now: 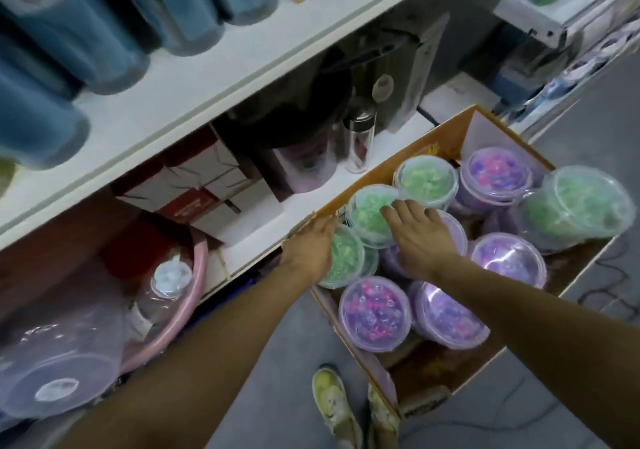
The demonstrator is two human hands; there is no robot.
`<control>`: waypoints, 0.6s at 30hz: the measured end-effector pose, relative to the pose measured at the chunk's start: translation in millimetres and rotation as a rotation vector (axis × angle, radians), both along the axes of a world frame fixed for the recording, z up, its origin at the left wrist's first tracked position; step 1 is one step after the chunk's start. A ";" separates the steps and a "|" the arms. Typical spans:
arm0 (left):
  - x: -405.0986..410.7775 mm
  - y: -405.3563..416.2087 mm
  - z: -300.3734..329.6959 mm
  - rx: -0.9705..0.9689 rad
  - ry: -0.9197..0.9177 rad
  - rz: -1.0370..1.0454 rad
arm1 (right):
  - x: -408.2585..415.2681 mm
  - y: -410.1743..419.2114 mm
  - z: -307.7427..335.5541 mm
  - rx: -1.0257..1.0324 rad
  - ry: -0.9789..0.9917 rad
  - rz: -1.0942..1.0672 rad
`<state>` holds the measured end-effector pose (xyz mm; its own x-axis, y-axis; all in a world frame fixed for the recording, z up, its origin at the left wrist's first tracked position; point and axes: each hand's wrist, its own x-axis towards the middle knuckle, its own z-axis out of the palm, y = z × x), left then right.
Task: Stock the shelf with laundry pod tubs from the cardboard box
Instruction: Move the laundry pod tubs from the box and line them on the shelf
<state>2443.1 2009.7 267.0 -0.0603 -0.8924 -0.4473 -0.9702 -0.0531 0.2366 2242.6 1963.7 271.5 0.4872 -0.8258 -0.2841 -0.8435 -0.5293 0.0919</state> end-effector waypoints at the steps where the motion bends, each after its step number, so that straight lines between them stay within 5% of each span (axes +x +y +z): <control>1: -0.9 -4.8 -1.0 0.035 -0.017 -0.008 | 1.8 -1.4 -5.1 -0.026 0.014 0.014; 7: -12.6 -30.1 13.7 0.049 -0.201 -0.121 | 2.2 -11.4 -4.2 -0.194 -0.044 0.158; 13: -4.3 -40.7 24.5 0.040 -0.100 -0.115 | -12.6 -16.7 3.2 -0.206 -0.169 0.196; 18: 2.1 -34.1 39.5 0.141 0.030 -0.123 | -23.1 -25.6 33.8 -0.129 -0.352 0.016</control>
<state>2445.2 1975.5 306.6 -0.1804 -0.8060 -0.5638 -0.9640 0.0311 0.2641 2219.5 1938.1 305.3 0.5498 -0.8353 0.0092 -0.8269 -0.5458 -0.1355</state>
